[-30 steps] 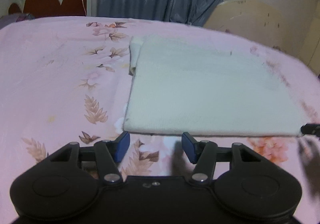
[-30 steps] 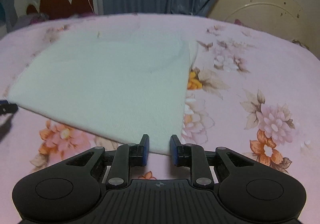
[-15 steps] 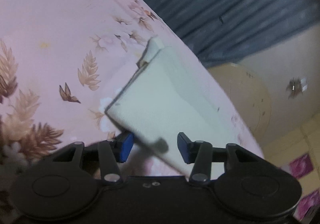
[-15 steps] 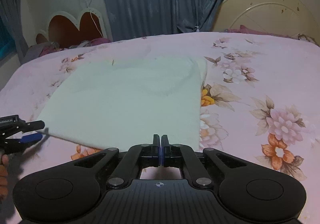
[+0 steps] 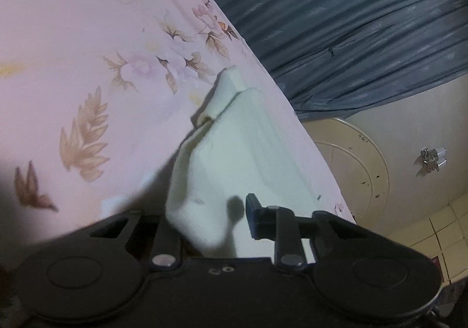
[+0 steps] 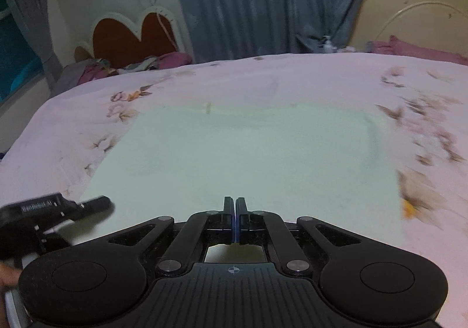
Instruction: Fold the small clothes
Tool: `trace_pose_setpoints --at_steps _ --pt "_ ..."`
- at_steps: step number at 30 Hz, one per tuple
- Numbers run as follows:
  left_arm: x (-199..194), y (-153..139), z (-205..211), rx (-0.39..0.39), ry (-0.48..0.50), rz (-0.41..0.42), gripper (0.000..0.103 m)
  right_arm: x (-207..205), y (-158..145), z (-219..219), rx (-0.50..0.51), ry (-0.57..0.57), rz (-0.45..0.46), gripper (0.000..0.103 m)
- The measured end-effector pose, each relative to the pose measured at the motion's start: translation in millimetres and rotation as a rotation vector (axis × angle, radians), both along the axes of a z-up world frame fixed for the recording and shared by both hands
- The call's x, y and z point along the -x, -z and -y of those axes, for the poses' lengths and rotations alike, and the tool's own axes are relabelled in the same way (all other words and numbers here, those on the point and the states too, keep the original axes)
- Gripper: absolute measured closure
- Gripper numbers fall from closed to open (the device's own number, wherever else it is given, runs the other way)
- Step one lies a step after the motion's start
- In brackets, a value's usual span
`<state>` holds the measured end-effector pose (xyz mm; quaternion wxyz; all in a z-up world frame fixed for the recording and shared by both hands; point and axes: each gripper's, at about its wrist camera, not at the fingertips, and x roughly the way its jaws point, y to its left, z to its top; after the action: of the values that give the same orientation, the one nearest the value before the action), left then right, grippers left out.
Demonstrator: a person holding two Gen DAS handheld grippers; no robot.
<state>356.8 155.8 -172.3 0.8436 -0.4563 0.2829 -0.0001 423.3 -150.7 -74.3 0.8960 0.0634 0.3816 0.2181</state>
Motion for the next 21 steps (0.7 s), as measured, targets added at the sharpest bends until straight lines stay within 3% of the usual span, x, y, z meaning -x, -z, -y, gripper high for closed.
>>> trace_pose_setpoints --at_steps 3,7,9,11,15,21 --pt "-6.5 2.3 -2.4 -0.018 0.025 -0.006 0.095 -13.7 7.6 -13.1 0.002 -0.005 -0.015 0.103" --pt "-4.7 -5.0 -4.7 -0.052 0.071 0.02 0.094 -29.0 33.2 -19.1 0.048 -0.015 -0.085 0.103" --pt "-5.5 -3.5 -8.9 -0.048 0.055 -0.002 0.085 -28.2 35.2 -14.7 0.024 -0.011 -0.079 0.103" --pt "-6.5 0.3 -13.0 0.0 0.029 -0.006 0.085 -27.9 36.2 -11.1 0.009 -0.005 -0.081 0.103" --pt "-12.2 -4.1 -5.4 -0.049 0.004 -0.031 0.091 -27.6 36.5 -10.0 -0.001 -0.013 -0.082 0.103" --pt "-5.1 -6.6 -1.8 -0.05 -0.06 -0.052 0.093 -26.6 26.9 -7.8 0.01 -0.042 -0.069 0.103"
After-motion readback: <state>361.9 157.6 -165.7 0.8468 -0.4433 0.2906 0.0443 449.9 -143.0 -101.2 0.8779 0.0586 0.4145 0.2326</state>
